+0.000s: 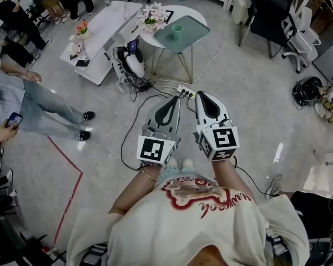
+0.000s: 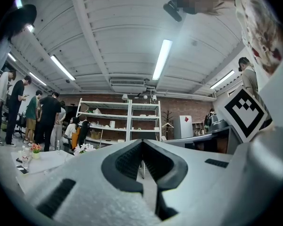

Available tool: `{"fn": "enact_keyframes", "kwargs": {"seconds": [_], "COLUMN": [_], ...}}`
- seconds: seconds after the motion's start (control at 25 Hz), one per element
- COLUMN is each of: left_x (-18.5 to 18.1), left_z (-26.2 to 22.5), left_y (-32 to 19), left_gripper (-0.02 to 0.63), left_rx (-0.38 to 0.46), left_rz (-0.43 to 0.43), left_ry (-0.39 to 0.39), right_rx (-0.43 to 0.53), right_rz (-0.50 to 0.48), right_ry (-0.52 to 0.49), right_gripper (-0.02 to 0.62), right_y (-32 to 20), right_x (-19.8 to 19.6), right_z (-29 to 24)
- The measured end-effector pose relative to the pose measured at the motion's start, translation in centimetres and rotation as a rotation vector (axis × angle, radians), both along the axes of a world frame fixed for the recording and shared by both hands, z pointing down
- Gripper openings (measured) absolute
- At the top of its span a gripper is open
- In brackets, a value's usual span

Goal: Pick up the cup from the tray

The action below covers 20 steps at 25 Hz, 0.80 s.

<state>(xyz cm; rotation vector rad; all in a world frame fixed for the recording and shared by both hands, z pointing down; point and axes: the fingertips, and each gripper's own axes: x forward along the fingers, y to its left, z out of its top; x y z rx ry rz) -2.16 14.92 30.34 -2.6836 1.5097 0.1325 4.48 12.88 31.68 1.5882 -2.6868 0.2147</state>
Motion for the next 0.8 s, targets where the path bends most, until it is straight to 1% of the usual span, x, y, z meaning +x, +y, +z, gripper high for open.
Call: {"fn": "enact_keyframes", "kwargs": {"seconds": [0.32, 0.52, 0.68, 0.8], "left_x": [0.5, 1.3, 1.2, 1.2], "left_z": [0.5, 0.6, 1.4, 1.4], "left_y": [-0.7, -0.6, -1.7, -2.9], "left_gripper": [0.014, 0.012, 0.012, 0.013], "left_rx": [0.002, 0.002, -0.015, -0.008], "left_rz": [-0.035, -0.061, -0.073, -0.077], "left_ry": [0.0, 0.015, 0.018, 0.018], "right_rx": [0.022, 0.026, 0.01, 0.006], "right_rz": [-0.013, -0.036, -0.056, -0.049], "right_ry": [-0.009, -0.013, -0.012, -0.015], "right_gripper": [0.023, 0.023, 0.023, 0.023], "right_y": [-0.9, -1.6, -2.5, -3.8], "right_x": [1.4, 2.2, 2.0, 2.3], "right_z": [-0.3, -0.3, 0.4, 0.7]}}
